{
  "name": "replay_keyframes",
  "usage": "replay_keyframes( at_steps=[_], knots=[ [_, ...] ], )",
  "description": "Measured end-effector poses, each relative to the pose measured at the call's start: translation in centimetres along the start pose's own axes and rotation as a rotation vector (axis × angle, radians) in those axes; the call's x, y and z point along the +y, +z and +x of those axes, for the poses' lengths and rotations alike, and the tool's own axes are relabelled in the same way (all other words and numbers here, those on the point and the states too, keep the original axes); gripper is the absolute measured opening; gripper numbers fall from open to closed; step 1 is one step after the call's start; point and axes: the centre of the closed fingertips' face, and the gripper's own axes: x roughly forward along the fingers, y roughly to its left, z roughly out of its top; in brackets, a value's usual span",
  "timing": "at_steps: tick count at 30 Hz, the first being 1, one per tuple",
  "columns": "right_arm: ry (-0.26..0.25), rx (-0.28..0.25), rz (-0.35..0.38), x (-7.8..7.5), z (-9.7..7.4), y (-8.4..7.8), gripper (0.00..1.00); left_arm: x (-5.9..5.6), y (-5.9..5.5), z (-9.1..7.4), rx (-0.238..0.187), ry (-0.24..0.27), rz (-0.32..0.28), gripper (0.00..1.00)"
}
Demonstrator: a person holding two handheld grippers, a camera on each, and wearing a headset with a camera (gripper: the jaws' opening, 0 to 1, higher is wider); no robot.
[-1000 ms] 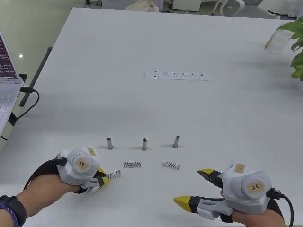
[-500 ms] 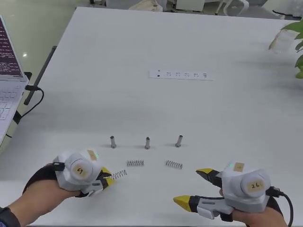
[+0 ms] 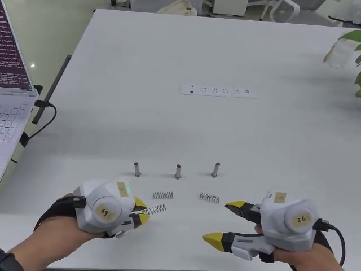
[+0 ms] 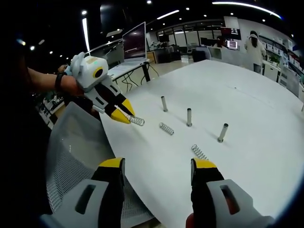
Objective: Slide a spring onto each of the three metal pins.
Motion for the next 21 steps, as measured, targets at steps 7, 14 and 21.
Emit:
replay_keyframes(
  at_steps=[7, 14, 21],
  knots=[
    [0.057, -0.011, -0.019, 1.1, 0.7, 0.8, 0.46, -1.1, 1.6, 0.0, -0.023, -0.022, 0.046, 0.02],
    [0.103, -0.010, -0.056, 2.1, 1.3, 1.7, 0.42, -2.2, 3.3, -0.2, -0.052, -0.048, 0.087, 0.02],
    [0.141, -0.022, -0.072, 2.7, 1.7, 2.4, 0.35, -3.3, 4.9, -0.4, -0.078, -0.078, 0.130, 0.02]
  ],
)
